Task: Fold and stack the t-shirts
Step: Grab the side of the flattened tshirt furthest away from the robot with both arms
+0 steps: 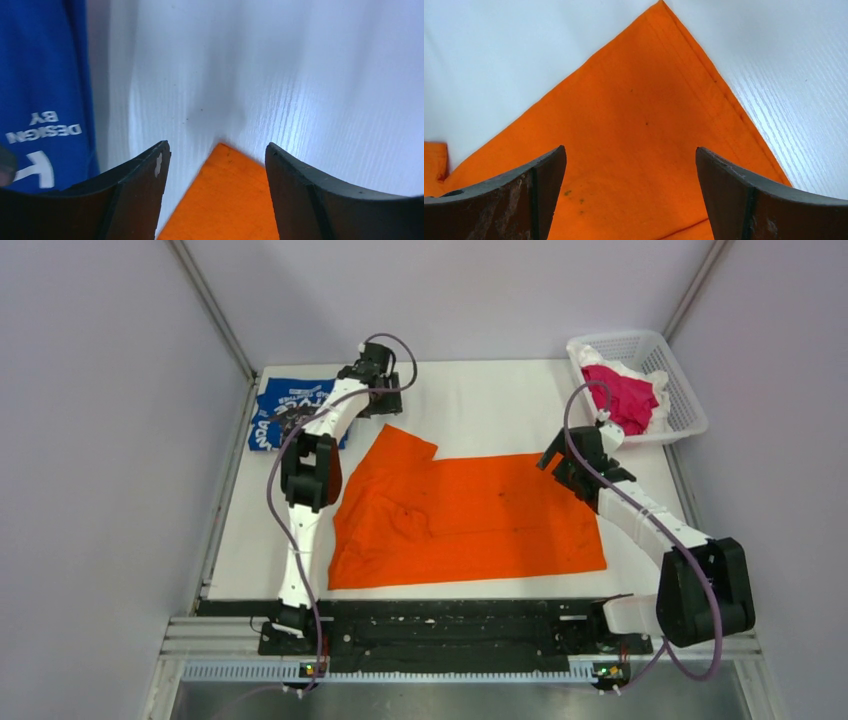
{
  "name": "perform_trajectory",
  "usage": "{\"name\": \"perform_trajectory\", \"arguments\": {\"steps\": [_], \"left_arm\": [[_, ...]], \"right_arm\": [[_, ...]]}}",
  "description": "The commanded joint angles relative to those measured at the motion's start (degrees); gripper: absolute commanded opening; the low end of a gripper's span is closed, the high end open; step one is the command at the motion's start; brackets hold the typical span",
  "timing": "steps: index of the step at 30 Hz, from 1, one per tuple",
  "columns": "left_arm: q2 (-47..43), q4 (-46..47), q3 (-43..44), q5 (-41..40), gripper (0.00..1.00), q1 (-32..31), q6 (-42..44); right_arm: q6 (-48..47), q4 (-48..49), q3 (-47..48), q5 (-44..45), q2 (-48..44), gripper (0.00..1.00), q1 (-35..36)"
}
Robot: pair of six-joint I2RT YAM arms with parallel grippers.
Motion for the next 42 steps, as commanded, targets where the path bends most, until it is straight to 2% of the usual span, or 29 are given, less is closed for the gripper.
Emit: {"name": "perform_trajectory", "arguments": {"steps": [1,9,13,20,26,27,29,31,37,42], "left_arm": [[2.4,0.0,2.6,4.2,0.71,0.1,1.4],[4.0,-1.6,2.2,2.1,0.49,0.1,1.0],[4.1,-1.9,1.2,4.0,0.39,0.0,1.0],[0.2,0.8,-6.1,8.8,0.38,-0.2,2.6],[0.1,0.8,-7.1,9.4,0.34,-0.7,2.6],[0.0,0.8,-7.2,9.6,0.31,-0.9,2.6],[0.1,0.8,-7.1,9.6,0.19,-1.1,2.7],[-0.1,0.7,-7.0,9.3,0.0,-1.1,2.6],[-4.8,1.6,-9.1,9.2,0.0,-1.1,2.2],[-12.4,6.9,-17.2,12.5,0.0,-1.2,0.9]], "right_arm": [[-0.9,1.9,2.4,-2.3,1.3,0.99,-0.8],[-1.0,1.5,2.7,-4.4,2.8,0.99,-0.8],[-1.1,1.3,2.8,-4.5,2.8,0.98,-0.8],[-1.2,0.8,2.9,-2.4,2.5,0.99,-0.8],[-1.5,-0.1,4.0,-0.6,3.3,0.98,-0.9],[-1.7,-0.1,4.1,-0.3,3.5,0.98,-0.9],[-1.9,-0.2,4.5,0.8,3.8,0.99,-0.9],[-2.2,-0.1,5.2,1.9,4.4,0.99,-0.9],[-5.3,-0.8,10.0,4.2,9.1,0.98,-1.8],[-10.6,-3.6,19.9,7.1,17.7,0.98,-2.6]]}}
